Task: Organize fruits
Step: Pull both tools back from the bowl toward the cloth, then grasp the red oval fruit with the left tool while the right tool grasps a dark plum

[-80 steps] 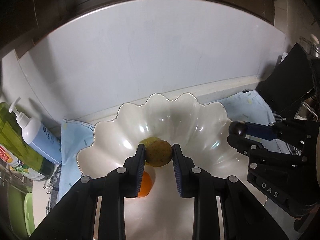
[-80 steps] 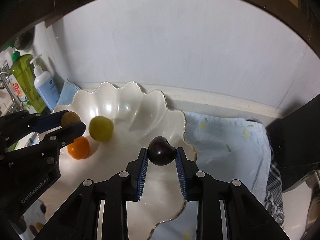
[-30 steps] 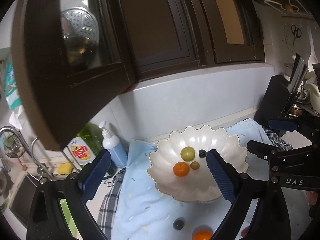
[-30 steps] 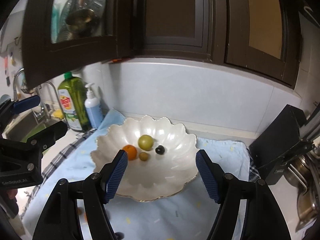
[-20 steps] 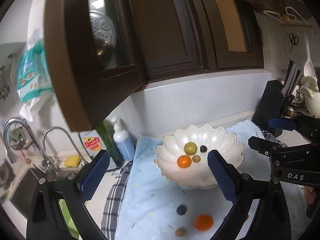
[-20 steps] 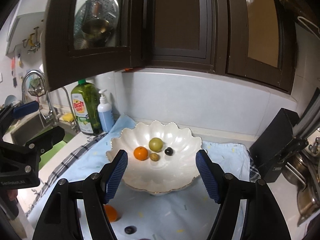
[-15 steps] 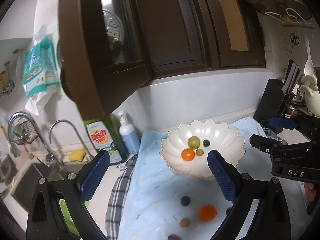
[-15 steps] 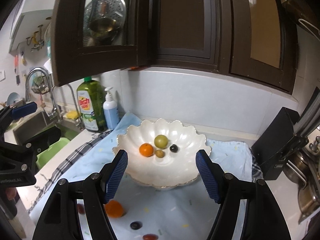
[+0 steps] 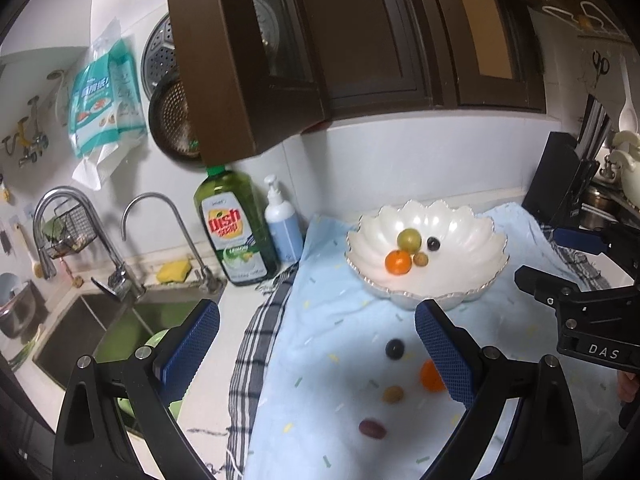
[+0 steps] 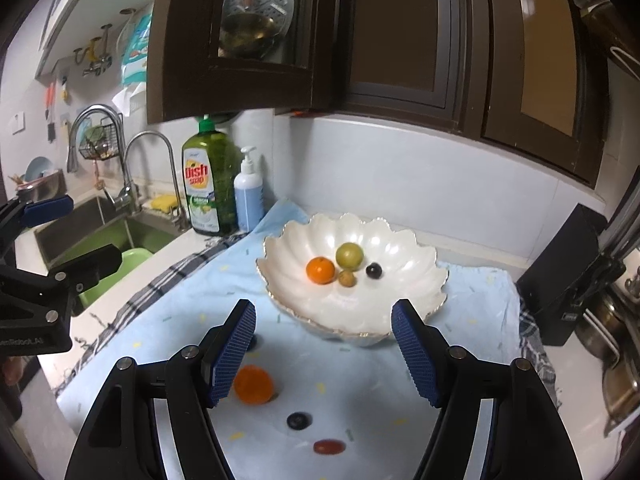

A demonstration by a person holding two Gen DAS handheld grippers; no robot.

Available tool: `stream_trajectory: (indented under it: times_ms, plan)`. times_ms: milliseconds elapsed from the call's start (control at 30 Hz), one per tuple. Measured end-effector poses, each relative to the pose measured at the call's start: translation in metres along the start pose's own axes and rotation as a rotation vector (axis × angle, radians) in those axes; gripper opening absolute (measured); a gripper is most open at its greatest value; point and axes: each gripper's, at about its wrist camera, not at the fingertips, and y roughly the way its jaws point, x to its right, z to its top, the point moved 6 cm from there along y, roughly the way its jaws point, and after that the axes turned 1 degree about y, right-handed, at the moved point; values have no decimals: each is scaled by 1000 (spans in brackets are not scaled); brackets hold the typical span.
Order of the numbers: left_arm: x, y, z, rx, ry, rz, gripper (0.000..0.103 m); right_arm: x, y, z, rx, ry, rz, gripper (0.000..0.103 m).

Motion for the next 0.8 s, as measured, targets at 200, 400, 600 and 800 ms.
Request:
stream_trajectory:
  times_ms: [200, 400, 600, 800]
  plan:
    - [4, 2, -23, -57, -26, -37, 100, -5, 7, -19, -47, 15, 36, 71]
    - [9, 8, -48, -99, -42, -48, 99, -9, 18, -44, -97, 26, 54, 71]
    - [15, 21, -74, -151, -86, -71, 98, -12, 28, -66, -141, 32, 67, 71]
    - [23, 29, -92, -171, -64, -66, 94, -11, 36, -80, -167, 28, 57, 71]
